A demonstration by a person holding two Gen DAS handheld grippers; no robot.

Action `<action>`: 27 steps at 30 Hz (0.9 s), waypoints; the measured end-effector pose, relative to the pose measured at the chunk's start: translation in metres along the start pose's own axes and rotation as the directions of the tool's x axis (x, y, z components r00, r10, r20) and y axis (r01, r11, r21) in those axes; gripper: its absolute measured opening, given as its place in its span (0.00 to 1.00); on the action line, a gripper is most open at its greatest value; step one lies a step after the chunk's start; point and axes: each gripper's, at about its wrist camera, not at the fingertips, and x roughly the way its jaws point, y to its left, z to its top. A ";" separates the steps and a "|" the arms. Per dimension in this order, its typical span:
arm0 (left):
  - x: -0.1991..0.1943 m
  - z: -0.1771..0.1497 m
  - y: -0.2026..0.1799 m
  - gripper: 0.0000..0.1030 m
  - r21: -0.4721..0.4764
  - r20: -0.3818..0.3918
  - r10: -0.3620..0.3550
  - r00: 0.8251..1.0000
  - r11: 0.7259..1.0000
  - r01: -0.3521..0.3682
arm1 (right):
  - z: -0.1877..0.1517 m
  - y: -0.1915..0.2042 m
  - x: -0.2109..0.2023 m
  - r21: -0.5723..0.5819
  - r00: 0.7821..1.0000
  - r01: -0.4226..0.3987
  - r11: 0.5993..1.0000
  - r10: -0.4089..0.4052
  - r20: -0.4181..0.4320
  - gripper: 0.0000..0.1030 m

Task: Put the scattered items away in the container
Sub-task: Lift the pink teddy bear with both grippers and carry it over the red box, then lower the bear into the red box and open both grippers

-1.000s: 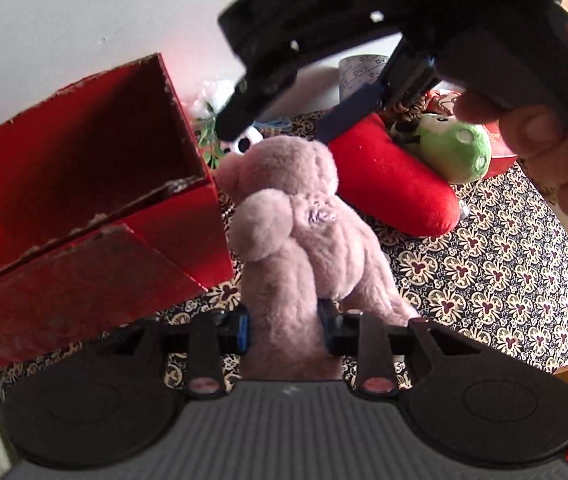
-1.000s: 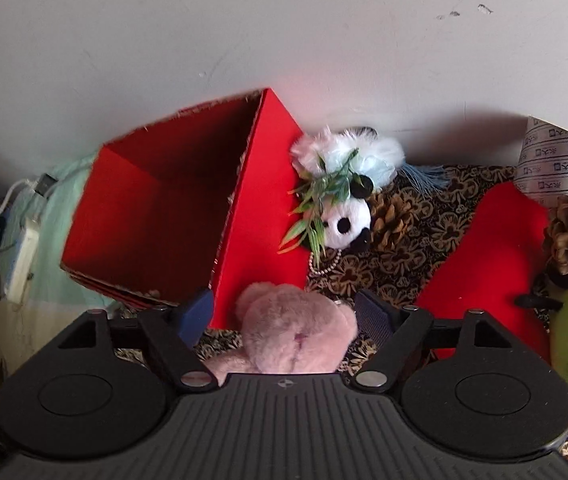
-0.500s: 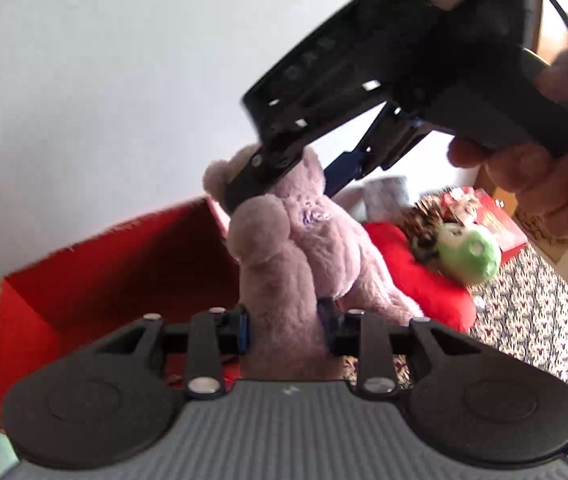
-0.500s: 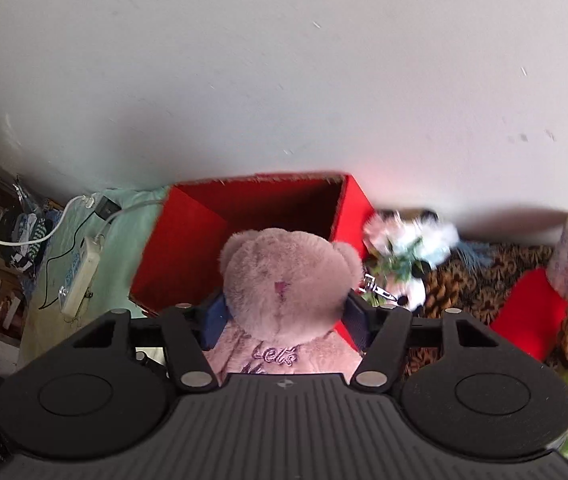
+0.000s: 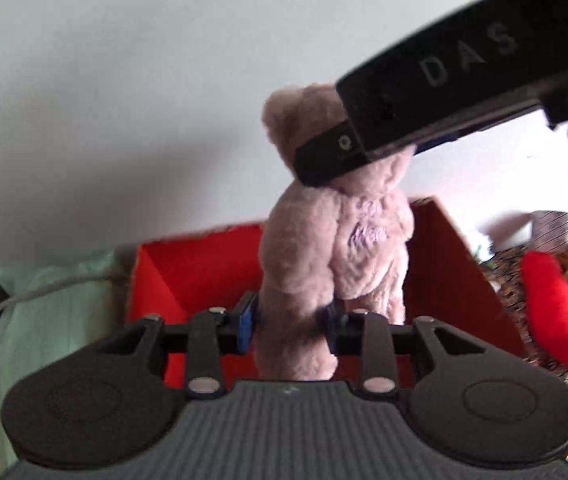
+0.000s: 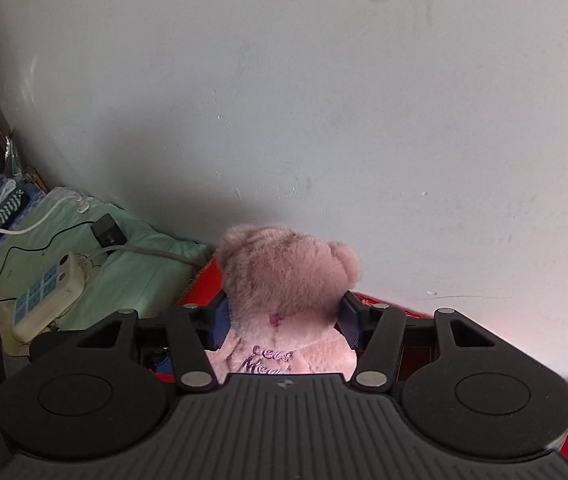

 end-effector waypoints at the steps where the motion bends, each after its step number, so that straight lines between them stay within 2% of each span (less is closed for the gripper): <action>1: 0.008 -0.002 0.007 0.34 -0.010 -0.021 0.000 1.000 1.000 0.000 | -0.002 0.005 0.010 0.001 1.000 0.015 1.000 -0.015 0.003 0.55; 3: 0.024 -0.005 0.017 0.34 -0.024 -0.064 0.003 0.998 1.000 -0.004 | -0.009 0.009 0.029 0.023 0.999 0.037 0.999 -0.037 0.000 0.55; 7: 0.046 -0.012 0.028 0.32 0.008 -0.131 0.015 0.991 1.000 -0.014 | -0.016 0.013 0.066 0.087 0.998 0.060 0.994 -0.058 -0.025 0.55; 9: 0.057 -0.015 0.031 0.32 0.044 -0.170 0.029 0.985 0.999 -0.021 | -0.018 0.015 0.082 0.106 0.997 0.065 0.992 -0.061 -0.041 0.55; 13: 0.078 -0.018 0.042 0.33 0.036 -0.250 0.047 0.967 0.999 -0.039 | -0.021 0.017 0.111 0.135 0.995 0.076 0.988 -0.068 -0.067 0.55; 16: 0.081 -0.020 0.043 0.36 0.046 -0.253 0.038 0.967 0.999 -0.027 | -0.023 0.019 0.125 0.118 0.996 0.057 0.991 -0.048 -0.076 0.55; 21: 0.084 -0.028 0.046 0.36 0.029 -0.264 0.025 0.964 0.999 -0.018 | -0.023 0.024 0.134 0.055 0.997 0.011 0.998 -0.006 -0.078 0.56; 25: 0.086 -0.037 0.041 0.36 0.027 -0.286 0.000 0.958 1.000 0.008 | -0.017 0.022 0.142 0.053 0.991 -0.064 0.997 0.070 -0.112 0.56; 27: 0.083 -0.041 0.038 0.36 0.037 -0.273 0.015 0.962 0.999 -0.005 | -0.014 0.021 0.142 0.067 0.989 -0.091 0.994 0.098 -0.107 0.55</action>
